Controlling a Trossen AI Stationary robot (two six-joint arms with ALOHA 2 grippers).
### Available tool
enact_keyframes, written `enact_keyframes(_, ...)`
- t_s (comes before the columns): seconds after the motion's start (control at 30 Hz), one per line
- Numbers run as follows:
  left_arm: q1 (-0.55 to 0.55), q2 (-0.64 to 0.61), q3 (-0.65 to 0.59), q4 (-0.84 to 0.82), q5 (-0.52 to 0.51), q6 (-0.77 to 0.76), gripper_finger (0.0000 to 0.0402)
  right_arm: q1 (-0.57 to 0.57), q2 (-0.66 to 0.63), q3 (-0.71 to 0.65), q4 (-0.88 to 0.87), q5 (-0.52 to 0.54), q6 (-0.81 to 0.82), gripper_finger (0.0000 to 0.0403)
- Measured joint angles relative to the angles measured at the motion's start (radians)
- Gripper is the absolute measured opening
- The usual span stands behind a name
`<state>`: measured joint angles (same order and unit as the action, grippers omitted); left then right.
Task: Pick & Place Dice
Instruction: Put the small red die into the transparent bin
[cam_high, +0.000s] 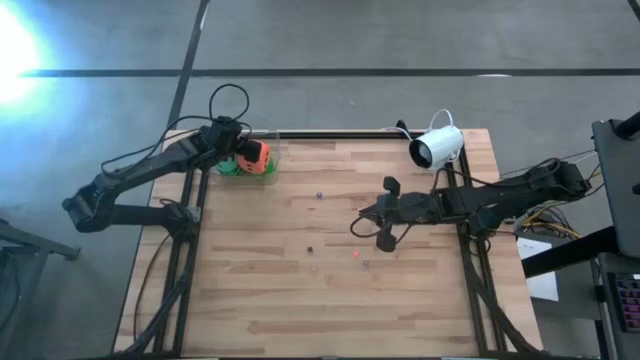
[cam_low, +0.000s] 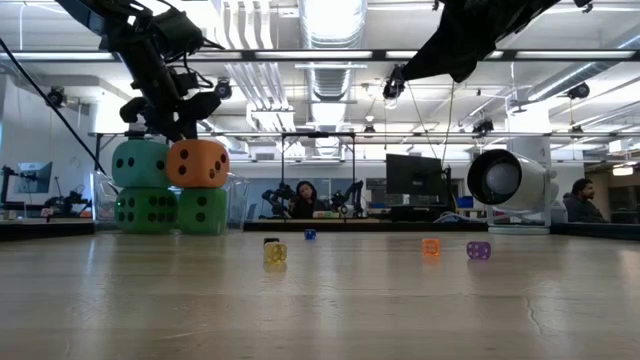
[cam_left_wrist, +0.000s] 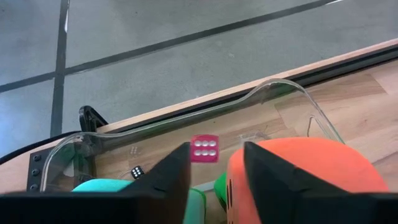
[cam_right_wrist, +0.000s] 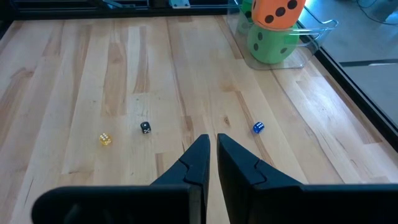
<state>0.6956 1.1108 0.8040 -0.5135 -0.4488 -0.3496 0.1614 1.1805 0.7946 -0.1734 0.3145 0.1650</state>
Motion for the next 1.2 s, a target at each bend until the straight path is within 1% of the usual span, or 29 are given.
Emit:
enact_keyframes(0.13, 0.000, 0.000, 0.000, 0.000, 0.000, 0.001, 0.0195, 0.000, 0.000, 0.000, 0.000, 0.000, 0.000, 0.0027)
enact_keyframes(0.3, 0.000, 0.000, 0.006, -0.018, 0.000, 0.002, 0.0217, 0.000, 0.000, 0.000, 0.000, 0.000, 0.000, 0.0027)
enact_keyframes(0.6, 0.000, -0.001, 0.081, -0.138, 0.007, -0.005, 0.0220, 0.000, 0.000, 0.000, 0.000, 0.000, 0.000, 0.0027)
enact_keyframes(0.8, 0.001, -0.001, 0.077, -0.142, 0.041, -0.045, 0.0220, 0.000, 0.000, 0.000, 0.000, 0.000, 0.016, 0.0027)
enact_keyframes(1.2, 0.037, 0.000, 0.061, -0.168, 0.042, -0.040, 0.0220, 0.000, 0.000, 0.000, 0.000, 0.000, 0.019, 0.0027)
